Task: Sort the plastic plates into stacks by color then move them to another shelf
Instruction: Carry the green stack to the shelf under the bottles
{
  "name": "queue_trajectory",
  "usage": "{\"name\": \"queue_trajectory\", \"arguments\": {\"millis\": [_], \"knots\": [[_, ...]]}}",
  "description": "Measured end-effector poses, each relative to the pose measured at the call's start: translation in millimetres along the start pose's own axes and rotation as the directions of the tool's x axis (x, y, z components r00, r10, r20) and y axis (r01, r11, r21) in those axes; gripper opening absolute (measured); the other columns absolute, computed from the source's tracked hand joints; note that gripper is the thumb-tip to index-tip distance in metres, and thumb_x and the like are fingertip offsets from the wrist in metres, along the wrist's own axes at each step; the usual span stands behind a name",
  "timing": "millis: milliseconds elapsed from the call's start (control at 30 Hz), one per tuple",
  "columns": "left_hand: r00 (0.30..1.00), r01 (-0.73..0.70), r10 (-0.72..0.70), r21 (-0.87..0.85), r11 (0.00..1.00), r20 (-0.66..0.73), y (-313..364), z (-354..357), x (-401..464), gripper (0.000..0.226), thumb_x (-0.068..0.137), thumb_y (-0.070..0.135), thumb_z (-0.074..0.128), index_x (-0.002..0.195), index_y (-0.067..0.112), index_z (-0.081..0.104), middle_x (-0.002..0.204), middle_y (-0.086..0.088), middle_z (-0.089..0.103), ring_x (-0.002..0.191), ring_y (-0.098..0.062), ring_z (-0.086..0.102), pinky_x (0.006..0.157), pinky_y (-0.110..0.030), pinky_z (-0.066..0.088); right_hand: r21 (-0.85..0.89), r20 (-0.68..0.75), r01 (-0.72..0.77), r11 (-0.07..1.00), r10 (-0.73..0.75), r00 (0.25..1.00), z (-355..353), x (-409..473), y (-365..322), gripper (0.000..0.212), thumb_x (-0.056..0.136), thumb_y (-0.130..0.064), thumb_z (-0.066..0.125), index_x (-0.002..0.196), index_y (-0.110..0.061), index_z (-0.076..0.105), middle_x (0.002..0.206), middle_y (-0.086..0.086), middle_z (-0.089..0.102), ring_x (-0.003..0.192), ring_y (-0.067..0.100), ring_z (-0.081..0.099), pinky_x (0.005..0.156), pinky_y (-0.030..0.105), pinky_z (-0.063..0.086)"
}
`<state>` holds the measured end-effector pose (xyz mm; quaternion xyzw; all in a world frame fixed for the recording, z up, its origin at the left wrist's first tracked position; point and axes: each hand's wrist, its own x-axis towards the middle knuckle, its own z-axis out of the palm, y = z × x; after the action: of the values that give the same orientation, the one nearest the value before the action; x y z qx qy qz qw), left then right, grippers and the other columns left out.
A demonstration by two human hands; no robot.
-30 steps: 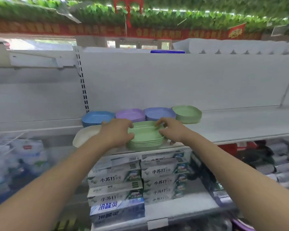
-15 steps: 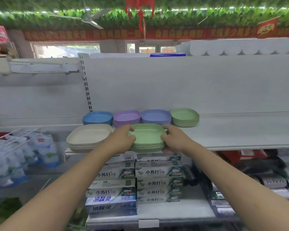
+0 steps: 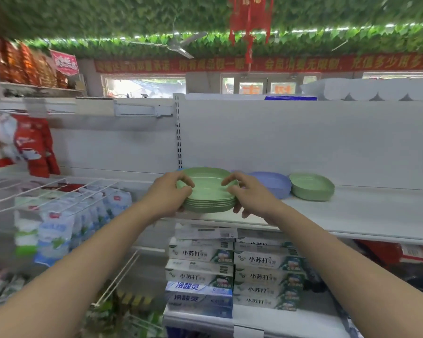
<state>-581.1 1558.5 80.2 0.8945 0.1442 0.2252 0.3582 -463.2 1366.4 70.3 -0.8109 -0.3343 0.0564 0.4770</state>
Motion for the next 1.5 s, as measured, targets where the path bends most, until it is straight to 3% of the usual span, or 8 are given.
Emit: {"name": "queue_trajectory", "arguments": {"millis": [300,467,633,967,1100,1233,1333,1500], "knots": [[0.897,0.300,-0.240,0.113,0.947,-0.370,-151.3,-236.8,-161.6,0.012,0.095,0.019,0.057,0.098,0.026,0.067,0.069,0.000,0.061,0.050,-0.013,0.061,0.052,-0.031,0.053,0.122,0.325,0.297,0.947,-0.321,0.890,263.8,-3.6,-179.5,0.020,0.101,-0.016,0.048,0.112,-0.021,0.064,0.092,0.015,0.062,0.060,0.017,0.064,0.043,0.028,0.047],[0.727,0.532,-0.363,0.143,0.835,-0.583,-235.2,-362.3,-309.0,0.016,0.091,0.017,0.058,0.094,0.029,0.069,0.079,0.003,0.060,0.055,-0.012,0.053,0.050,-0.027,0.038,0.250,0.522,0.415,0.875,-0.483,0.703,445.7,-62.2,-291.6,0.021,0.100,-0.015,0.049,0.109,-0.023,0.066,0.083,0.007,0.061,0.054,0.016,0.062,0.040,0.025,0.043],[0.481,0.712,-0.465,0.021,0.702,-0.743,-288.8,-445.8,-467.3,0.016,0.088,0.022,0.060,0.090,0.034,0.069,0.089,0.005,0.063,0.065,-0.016,0.062,0.067,-0.032,0.054,0.417,0.677,0.438,0.797,-0.593,0.436,598.9,-152.8,-382.8,0.022,0.092,-0.013,0.054,0.097,-0.027,0.070,0.103,0.025,0.066,0.052,0.018,0.060,0.041,0.027,0.041],[-0.100,0.820,-0.529,-0.370,0.436,-0.843,-353.1,-480.8,-704.8,0.021,0.066,0.042,0.052,0.082,0.043,0.065,0.065,0.007,0.059,0.055,-0.022,0.060,0.067,-0.043,0.059,0.629,0.764,0.397,0.668,-0.626,-0.158,810.7,-321.0,-486.4,0.020,0.096,-0.014,0.055,0.110,-0.024,0.067,0.104,0.021,0.072,0.059,0.018,0.061,0.041,0.026,0.044],[-0.279,0.813,-0.511,-0.483,0.324,-0.813,-380.3,-472.9,-742.0,0.012,0.084,0.025,0.062,0.091,0.033,0.067,0.074,0.003,0.060,0.057,-0.015,0.057,0.061,-0.031,0.047,0.690,0.723,0.399,0.604,-0.596,-0.350,887.2,-360.9,-497.2,0.020,0.098,-0.019,0.056,0.108,-0.032,0.066,0.105,0.011,0.063,0.059,0.014,0.063,0.042,0.026,0.046],[-0.407,0.791,-0.454,-0.554,0.259,-0.793,-423.1,-476.8,-760.0,0.014,0.075,0.041,0.058,0.086,0.048,0.063,0.106,-0.004,0.064,0.069,-0.021,0.059,0.076,-0.038,0.055,0.752,0.657,0.370,0.546,-0.575,-0.487,950.5,-372.1,-510.2,0.021,0.100,-0.014,0.055,0.111,-0.026,0.068,0.107,0.010,0.060,0.060,0.016,0.064,0.043,0.030,0.049],[-0.468,0.760,-0.423,-0.598,0.255,-0.776,-464.3,-486.5,-766.6,0.028,0.066,0.055,0.048,0.090,0.055,0.062,0.108,-0.003,0.064,0.070,-0.027,0.066,0.077,-0.049,0.059,0.780,0.620,0.347,0.520,-0.569,-0.541,990.2,-366.2,-524.9,0.023,0.099,-0.010,0.055,0.112,-0.023,0.068,0.109,0.011,0.060,0.059,0.016,0.064,0.042,0.028,0.049],[-0.526,0.733,-0.421,-0.645,0.216,-0.739,-492.3,-509.0,-736.7,0.020,0.076,0.048,0.052,0.090,0.062,0.057,0.116,0.003,0.053,0.080,-0.025,0.065,0.084,-0.043,0.056,0.814,0.569,0.321,0.484,-0.555,-0.607,1054.9,-356.9,-544.6,0.023,0.099,-0.010,0.056,0.110,-0.026,0.068,0.119,0.009,0.047,0.063,0.025,0.069,0.042,0.021,0.047]]}}
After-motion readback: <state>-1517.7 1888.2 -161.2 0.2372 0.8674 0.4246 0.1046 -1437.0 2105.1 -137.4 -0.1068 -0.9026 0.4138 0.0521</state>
